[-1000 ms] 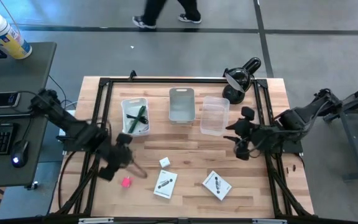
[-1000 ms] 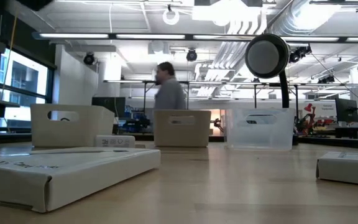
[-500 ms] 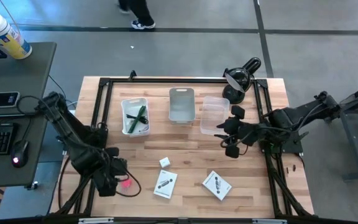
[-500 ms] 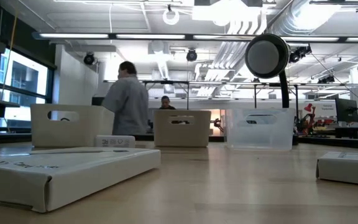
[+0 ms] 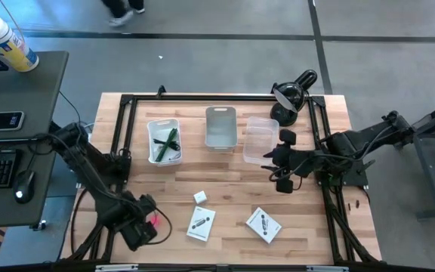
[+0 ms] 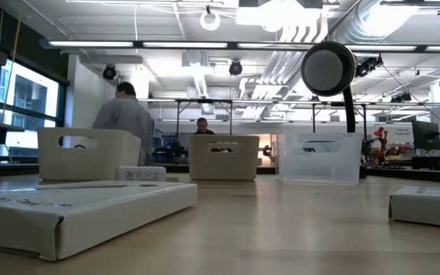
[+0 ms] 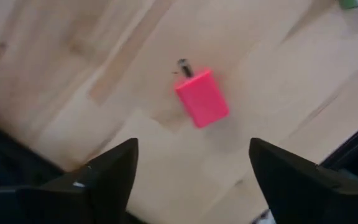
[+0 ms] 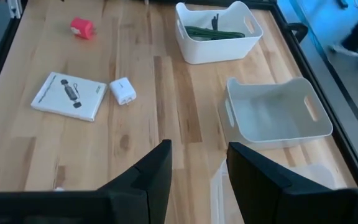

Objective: Pick and place items into bin
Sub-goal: Put the pink charger adapter into the gray bin

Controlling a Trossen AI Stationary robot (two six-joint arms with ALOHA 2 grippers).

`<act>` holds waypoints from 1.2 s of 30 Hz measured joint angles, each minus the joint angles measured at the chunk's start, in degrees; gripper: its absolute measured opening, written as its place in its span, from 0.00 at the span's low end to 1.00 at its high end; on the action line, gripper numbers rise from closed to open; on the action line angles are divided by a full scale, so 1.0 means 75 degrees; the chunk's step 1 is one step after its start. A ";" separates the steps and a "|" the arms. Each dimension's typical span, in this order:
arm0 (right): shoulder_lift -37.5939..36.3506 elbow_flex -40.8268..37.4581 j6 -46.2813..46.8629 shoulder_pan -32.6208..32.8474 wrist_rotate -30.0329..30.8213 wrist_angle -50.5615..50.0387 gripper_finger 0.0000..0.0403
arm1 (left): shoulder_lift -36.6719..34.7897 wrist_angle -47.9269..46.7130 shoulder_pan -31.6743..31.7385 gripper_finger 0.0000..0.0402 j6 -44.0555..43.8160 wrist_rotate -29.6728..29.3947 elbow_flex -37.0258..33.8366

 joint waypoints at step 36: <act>-0.0003 0.0002 0.0071 -0.0099 -0.0341 -0.0335 0.36 | 0.1381 0.1269 0.0593 0.78 0.0135 0.0350 -0.0495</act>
